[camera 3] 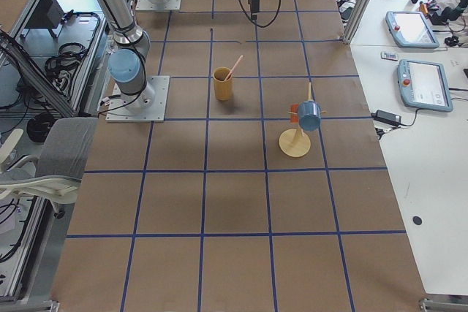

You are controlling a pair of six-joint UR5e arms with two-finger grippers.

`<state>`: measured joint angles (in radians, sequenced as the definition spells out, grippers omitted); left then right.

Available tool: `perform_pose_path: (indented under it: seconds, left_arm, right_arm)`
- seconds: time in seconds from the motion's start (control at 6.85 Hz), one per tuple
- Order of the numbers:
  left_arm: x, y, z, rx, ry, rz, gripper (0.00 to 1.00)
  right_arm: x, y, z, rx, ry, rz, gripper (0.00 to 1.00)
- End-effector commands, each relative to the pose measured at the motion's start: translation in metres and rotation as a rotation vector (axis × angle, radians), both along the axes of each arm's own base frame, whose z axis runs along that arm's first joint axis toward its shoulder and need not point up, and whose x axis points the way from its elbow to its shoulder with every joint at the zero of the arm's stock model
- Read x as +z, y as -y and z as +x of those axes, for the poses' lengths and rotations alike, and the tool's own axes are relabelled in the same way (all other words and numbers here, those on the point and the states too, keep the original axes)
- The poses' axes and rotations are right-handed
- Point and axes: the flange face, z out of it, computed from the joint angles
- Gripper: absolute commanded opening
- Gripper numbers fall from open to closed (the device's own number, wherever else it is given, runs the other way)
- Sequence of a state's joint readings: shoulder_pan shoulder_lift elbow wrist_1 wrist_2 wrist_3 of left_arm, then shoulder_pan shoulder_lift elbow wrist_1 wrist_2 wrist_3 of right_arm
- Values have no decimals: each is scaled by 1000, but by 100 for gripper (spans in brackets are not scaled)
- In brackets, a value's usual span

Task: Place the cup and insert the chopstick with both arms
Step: 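Lower the left gripper onto the light blue cup and grasp it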

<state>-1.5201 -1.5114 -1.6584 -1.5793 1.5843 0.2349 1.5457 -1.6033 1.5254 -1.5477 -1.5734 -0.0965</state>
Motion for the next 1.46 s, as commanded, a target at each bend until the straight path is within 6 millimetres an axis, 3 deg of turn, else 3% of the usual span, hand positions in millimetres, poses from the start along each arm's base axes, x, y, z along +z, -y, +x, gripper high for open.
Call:
perform_pose_path:
  seconds: [0.0, 0.29, 0.44, 0.58, 0.88, 1.17, 1.31]
  left_arm:
    - [-98, -6, 63, -67, -2, 5, 98]
    - [-174, -29, 120, -94, 2, -24, 98]
    - [-196, -43, 137, -42, -13, 7, 97]
    - [-204, -43, 137, 23, -22, 25, 84]
    - [-211, -40, 116, 155, -23, 39, 83]
    - [-217, -35, 113, 131, -20, 54, 8]
    - [-221, -33, 113, 131, -21, 62, 0]
  right_arm:
    - [-2, 1, 0, -1, 1, 3, 100]
    - [-1, 1, -1, -2, 0, 3, 100]
    - [-2, 1, -1, -2, 0, 4, 100]
    - [-2, 1, -1, -1, 0, 3, 100]
    - [-3, 2, 0, -1, 3, 4, 100]
    - [-4, 6, -2, -1, 4, -11, 100]
    - [-29, 12, -11, -17, 0, 10, 100]
